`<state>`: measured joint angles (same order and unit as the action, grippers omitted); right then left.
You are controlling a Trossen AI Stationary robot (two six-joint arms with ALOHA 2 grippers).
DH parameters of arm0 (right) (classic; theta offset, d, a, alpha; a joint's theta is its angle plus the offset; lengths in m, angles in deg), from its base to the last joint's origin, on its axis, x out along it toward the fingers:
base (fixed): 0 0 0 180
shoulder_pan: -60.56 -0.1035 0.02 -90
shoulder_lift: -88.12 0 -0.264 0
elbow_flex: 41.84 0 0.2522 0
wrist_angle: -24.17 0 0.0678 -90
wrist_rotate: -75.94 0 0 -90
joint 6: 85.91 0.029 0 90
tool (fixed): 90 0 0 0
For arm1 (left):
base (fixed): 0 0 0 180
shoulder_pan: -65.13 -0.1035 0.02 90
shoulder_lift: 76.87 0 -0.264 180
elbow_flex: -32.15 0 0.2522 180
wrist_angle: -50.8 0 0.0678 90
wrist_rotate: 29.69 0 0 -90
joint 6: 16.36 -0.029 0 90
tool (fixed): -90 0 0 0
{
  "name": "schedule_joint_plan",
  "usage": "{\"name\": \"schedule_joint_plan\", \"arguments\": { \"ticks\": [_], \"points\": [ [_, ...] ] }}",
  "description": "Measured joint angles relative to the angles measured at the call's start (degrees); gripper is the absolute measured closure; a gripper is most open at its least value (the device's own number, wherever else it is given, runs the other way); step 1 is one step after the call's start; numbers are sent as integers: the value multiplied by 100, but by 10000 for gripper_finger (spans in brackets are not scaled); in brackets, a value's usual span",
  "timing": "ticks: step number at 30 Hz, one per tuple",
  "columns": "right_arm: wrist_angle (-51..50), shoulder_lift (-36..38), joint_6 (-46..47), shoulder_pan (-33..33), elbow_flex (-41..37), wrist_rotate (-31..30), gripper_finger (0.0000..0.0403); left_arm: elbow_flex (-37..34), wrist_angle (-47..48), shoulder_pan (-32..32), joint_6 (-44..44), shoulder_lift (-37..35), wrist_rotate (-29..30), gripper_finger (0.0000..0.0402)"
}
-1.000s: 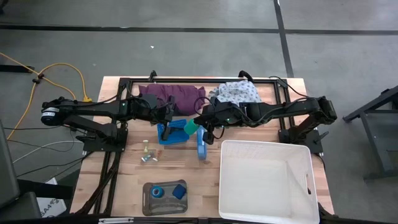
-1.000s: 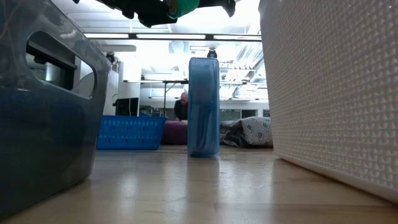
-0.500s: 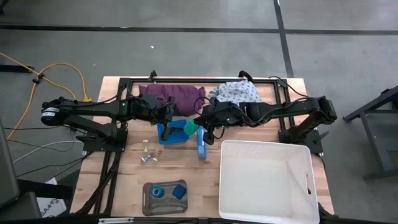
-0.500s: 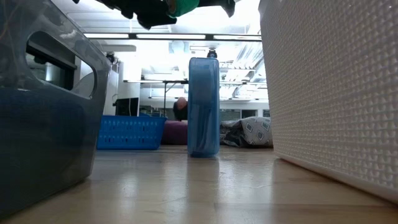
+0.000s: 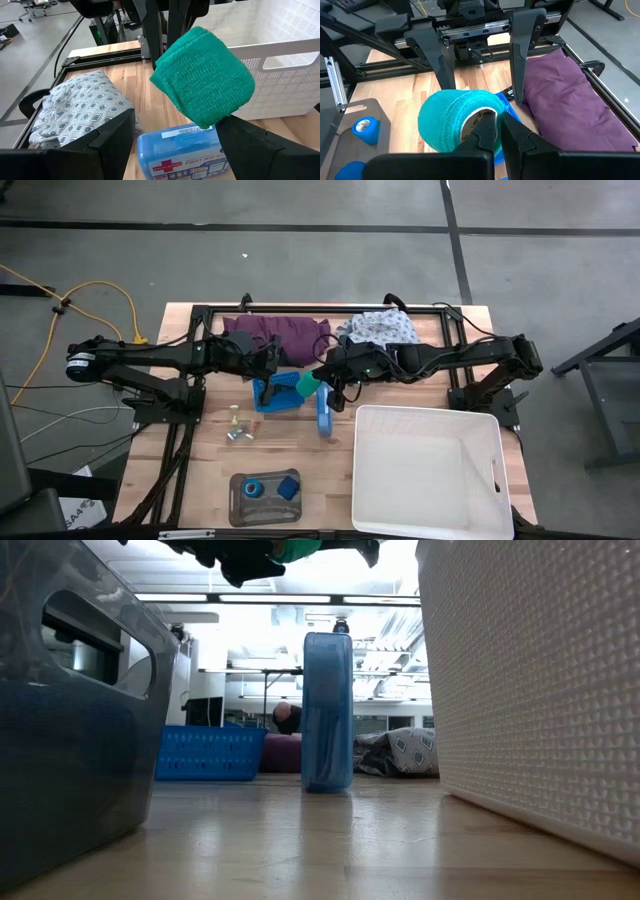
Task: Pick & Place Medicine items
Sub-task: Put the green bandage into the black bin
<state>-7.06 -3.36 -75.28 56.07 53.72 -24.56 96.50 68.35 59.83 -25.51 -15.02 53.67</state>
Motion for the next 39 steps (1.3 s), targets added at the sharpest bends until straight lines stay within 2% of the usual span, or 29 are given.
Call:
{"name": "schedule_joint_plan", "arguments": {
  "ticks": [20,30,35,39],
  "points": [
    [-263,-2,198,-122,7,17,398,0,208,2,190,1,103,136],
    [-241,-7,224,-271,4,61,397,0,216,326,166,1,151,136],
    [-273,-7,222,-273,4,-8,397,0,244,372,192,1,581,136],
    [-273,-7,222,-273,3,-26,396,0,260,374,197,1,645,136]
  ]
}}
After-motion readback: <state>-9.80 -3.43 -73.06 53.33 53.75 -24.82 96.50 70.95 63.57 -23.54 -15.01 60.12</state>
